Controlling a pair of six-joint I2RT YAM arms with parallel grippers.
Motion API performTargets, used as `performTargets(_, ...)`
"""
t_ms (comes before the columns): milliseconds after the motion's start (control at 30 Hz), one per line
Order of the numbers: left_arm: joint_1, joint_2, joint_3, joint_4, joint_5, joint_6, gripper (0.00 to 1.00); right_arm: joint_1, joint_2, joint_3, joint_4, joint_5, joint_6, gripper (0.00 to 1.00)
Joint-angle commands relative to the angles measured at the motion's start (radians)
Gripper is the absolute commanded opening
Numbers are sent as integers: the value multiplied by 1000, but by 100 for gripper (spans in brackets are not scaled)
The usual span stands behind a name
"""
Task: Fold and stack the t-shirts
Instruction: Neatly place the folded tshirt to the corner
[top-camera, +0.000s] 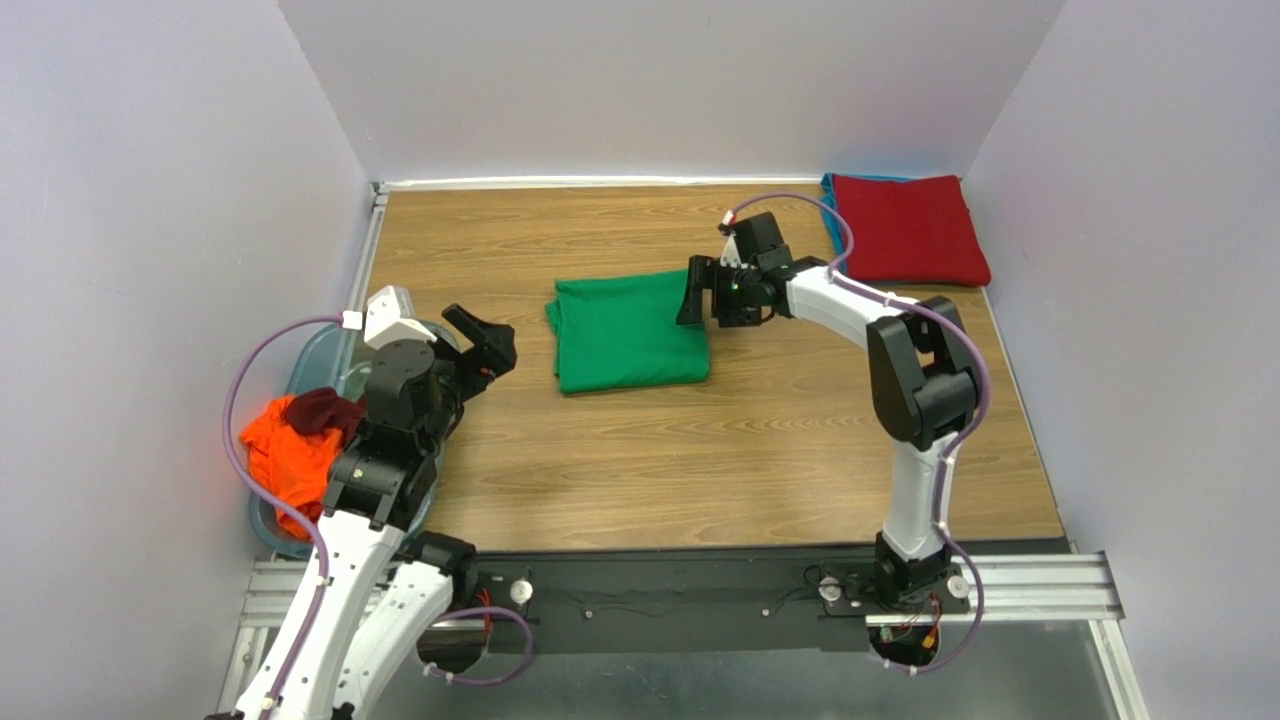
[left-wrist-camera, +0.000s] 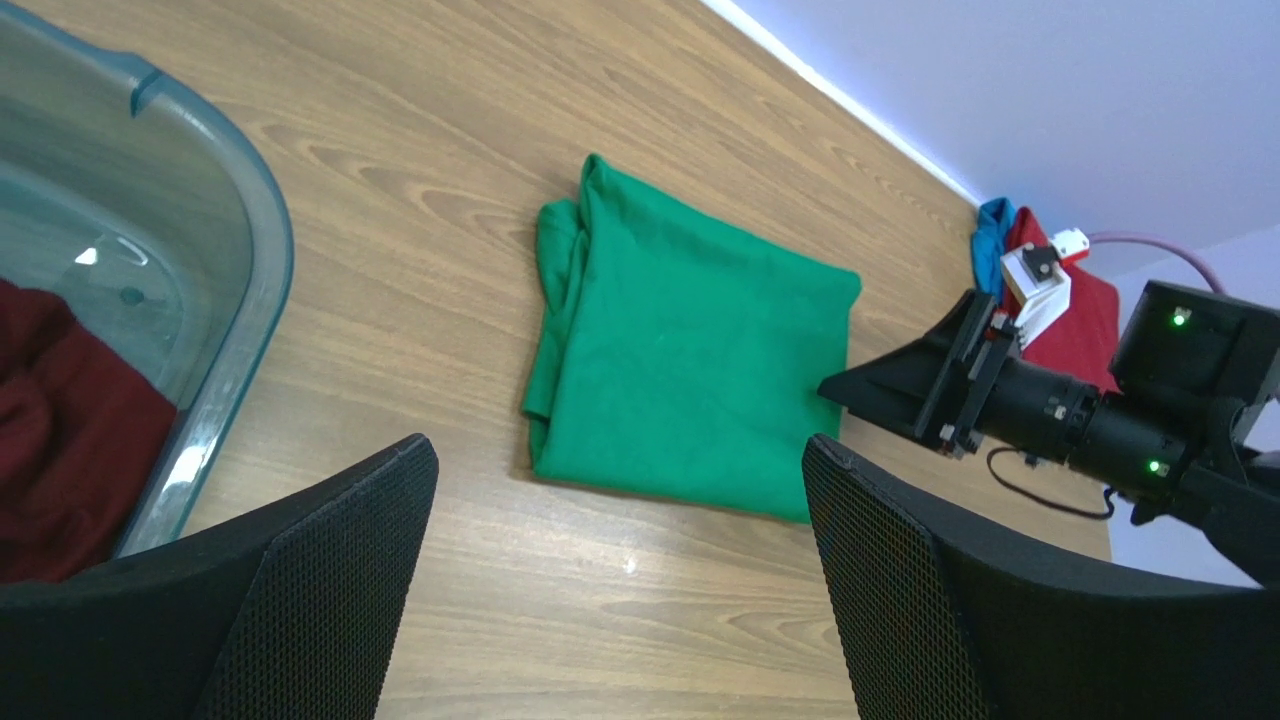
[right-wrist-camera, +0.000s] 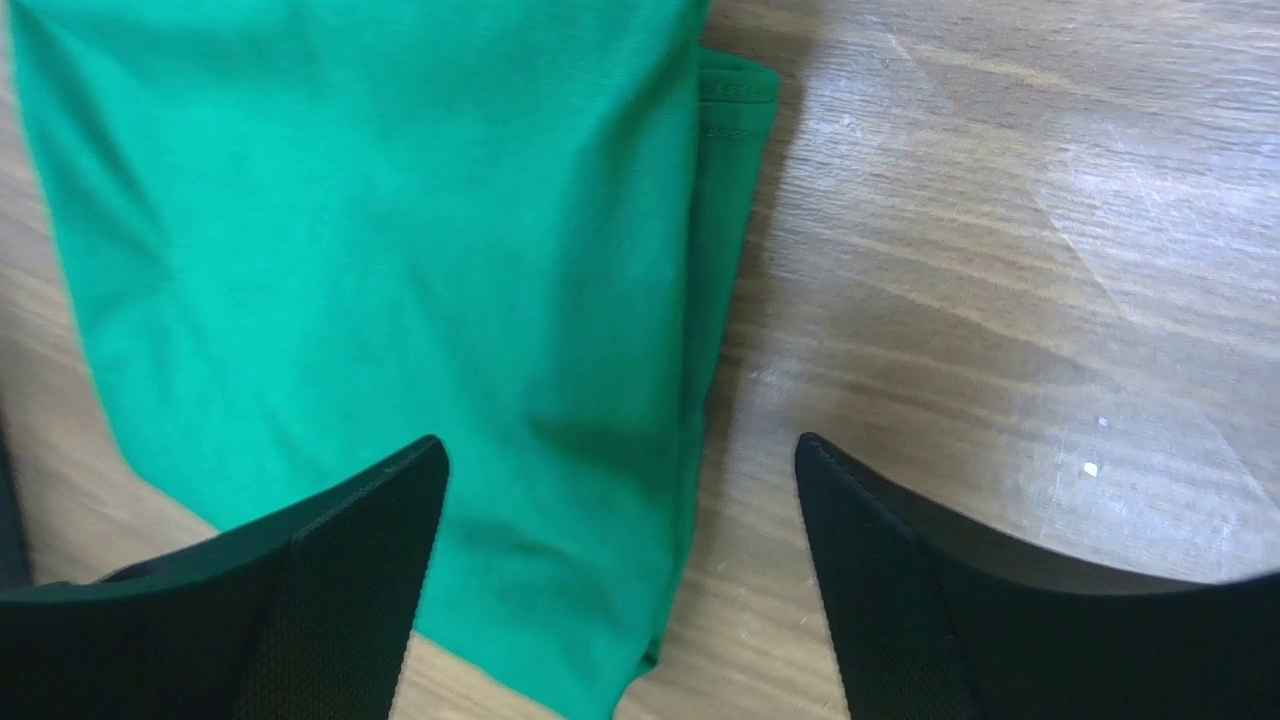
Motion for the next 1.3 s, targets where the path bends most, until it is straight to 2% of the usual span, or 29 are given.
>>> performTargets(0, 3, -24, -22, -42, -13, 15, 98, -4, 44, 42, -19, -6, -3, 86)
performTargets(67, 3, -28, -28, -45, -9, 15, 98, -4, 68, 47, -19, -28, -6, 81)
performTargets(200, 3, -28, -31, -43, -1, 18, 98, -4, 107, 56, -19, -49, -6, 77)
performTargets(300, 3, -35, -32, -45, 4, 20, 98, -4, 132, 56, -19, -68, -9, 69)
performTargets(467, 3, -47, -35, -46, -12, 9, 98, -2, 153, 50, -17, -126, -17, 64)
performTargets(567, 3, -53, -40, -40, -7, 5, 98, 5, 170, 59, -19, -145, -26, 54)
performTargets(733, 3, -61, -43, -39, -12, 2, 98, 27, 198, 80, -19, -163, -52, 47)
performTargets(1100, 3, -68, -40, -58, -52, -20, 98, 91, 224, 131, -27, -59, -133, 13)
performTargets(1133, 3, -70, -40, -60, -55, -21, 98, 99, 219, 136, -27, -28, -146, 7)
performTargets(1233, 3, -76, -42, -62, -59, -23, 98, 133, 172, 134, -27, 64, -208, 1)
performTargets(1267, 3, -76, -43, -62, -62, -26, 98, 146, 158, 134, -27, 152, -236, 1)
